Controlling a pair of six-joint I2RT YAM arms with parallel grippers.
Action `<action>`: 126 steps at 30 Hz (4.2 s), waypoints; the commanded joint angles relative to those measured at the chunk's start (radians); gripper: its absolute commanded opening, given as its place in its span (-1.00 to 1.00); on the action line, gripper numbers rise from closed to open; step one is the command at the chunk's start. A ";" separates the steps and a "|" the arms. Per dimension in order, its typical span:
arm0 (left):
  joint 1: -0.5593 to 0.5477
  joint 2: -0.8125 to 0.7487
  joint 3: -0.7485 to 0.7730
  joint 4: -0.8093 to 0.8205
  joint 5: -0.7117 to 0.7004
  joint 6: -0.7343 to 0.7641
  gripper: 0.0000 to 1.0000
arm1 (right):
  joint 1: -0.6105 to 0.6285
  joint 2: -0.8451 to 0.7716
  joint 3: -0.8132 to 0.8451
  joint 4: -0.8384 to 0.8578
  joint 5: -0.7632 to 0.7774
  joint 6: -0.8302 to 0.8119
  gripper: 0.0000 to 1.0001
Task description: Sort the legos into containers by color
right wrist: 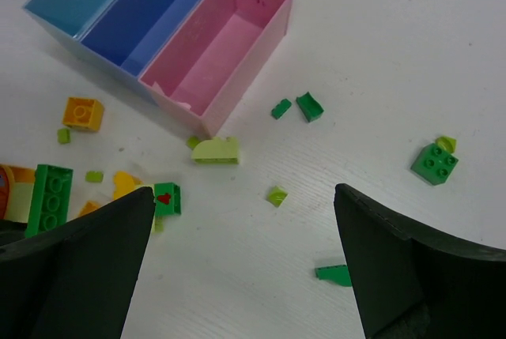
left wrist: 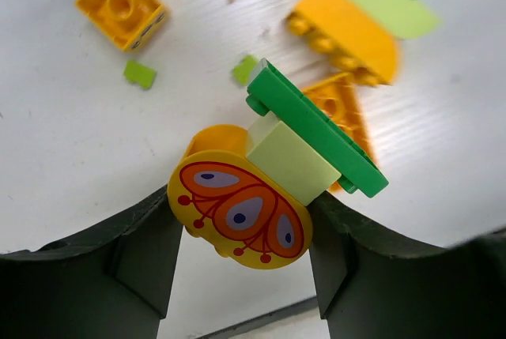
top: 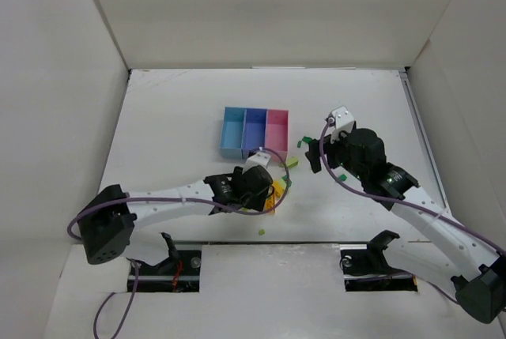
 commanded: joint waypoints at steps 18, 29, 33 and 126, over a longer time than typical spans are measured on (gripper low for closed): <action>-0.053 -0.345 0.078 0.196 0.130 0.563 -0.64 | -0.061 0.136 0.173 -0.001 -0.802 0.201 0.89; -0.053 -0.334 0.089 0.205 0.061 0.574 -0.67 | -0.007 0.157 0.217 0.045 -0.796 0.283 0.83; -0.053 -0.324 0.098 0.223 0.050 0.574 -0.67 | 0.002 0.187 0.217 0.036 -0.764 0.292 0.74; -0.044 -0.388 0.029 0.150 -0.249 0.278 -0.80 | -0.013 0.813 0.504 0.263 -0.152 0.209 0.31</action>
